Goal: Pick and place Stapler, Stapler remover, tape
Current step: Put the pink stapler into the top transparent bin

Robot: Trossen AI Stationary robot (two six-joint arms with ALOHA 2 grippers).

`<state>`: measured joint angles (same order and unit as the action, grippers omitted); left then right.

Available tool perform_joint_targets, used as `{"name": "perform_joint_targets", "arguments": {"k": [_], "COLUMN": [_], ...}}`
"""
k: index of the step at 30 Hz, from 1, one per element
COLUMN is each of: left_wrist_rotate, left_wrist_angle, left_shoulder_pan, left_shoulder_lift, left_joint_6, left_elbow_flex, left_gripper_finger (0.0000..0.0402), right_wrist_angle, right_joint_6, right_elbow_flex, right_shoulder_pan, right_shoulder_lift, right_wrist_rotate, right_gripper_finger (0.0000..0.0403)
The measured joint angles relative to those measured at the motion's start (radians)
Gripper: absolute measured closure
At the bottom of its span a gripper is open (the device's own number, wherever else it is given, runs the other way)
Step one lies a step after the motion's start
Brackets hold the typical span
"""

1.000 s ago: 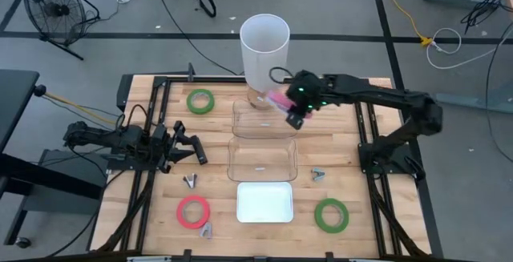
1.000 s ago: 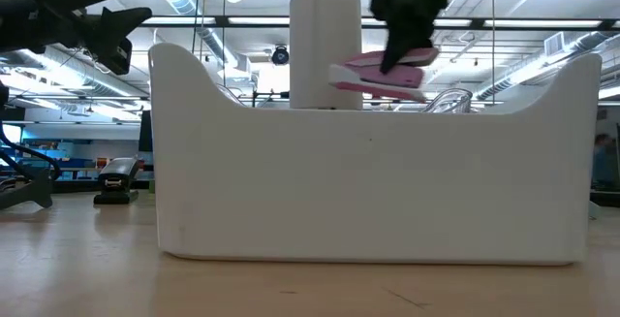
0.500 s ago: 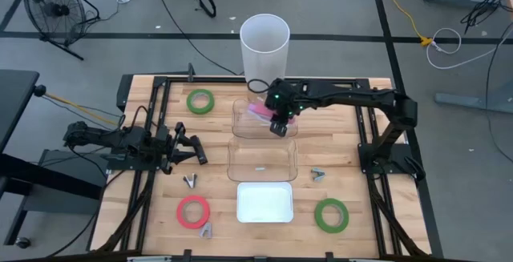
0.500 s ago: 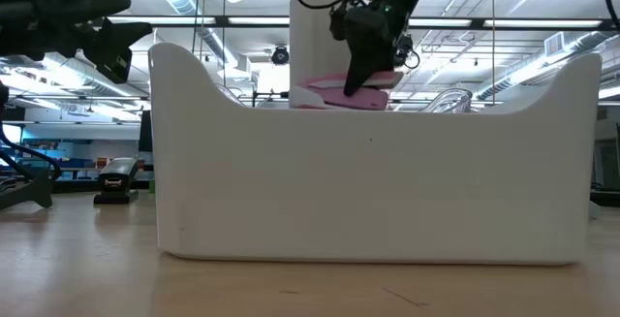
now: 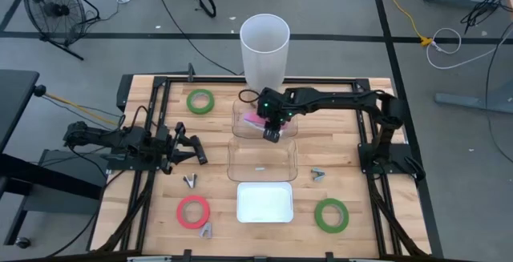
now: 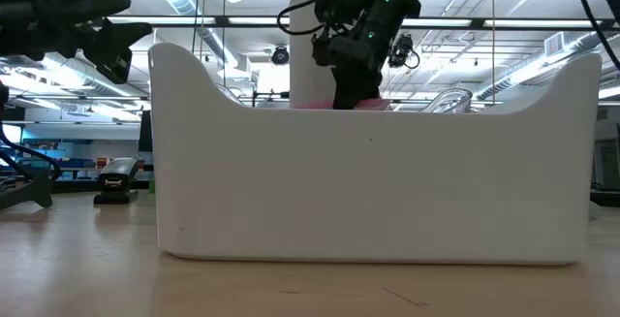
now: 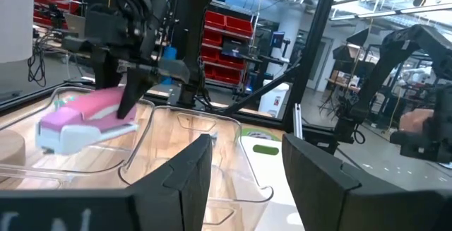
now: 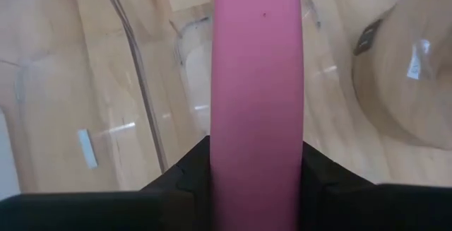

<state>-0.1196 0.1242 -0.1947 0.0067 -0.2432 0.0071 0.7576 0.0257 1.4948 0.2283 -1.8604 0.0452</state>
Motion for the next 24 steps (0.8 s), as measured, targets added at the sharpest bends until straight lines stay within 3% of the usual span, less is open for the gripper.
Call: {"name": "perform_joint_targets", "arguments": {"k": [24], "left_wrist_rotate": [0.000], "left_wrist_angle": [-0.001], "left_shoulder_pan": [0.000], "left_shoulder_lift": [0.000], "left_joint_6": [-0.007], "left_elbow_flex": [0.000], "left_gripper_finger": [0.0225], "right_wrist_angle": [-0.039], "right_joint_6": [0.018], "right_elbow_flex": [0.000], "right_shoulder_pan": [-0.036], "right_shoulder_lift": [-0.079], "right_wrist_rotate": [-0.005], "right_gripper_finger": [0.0283]}}
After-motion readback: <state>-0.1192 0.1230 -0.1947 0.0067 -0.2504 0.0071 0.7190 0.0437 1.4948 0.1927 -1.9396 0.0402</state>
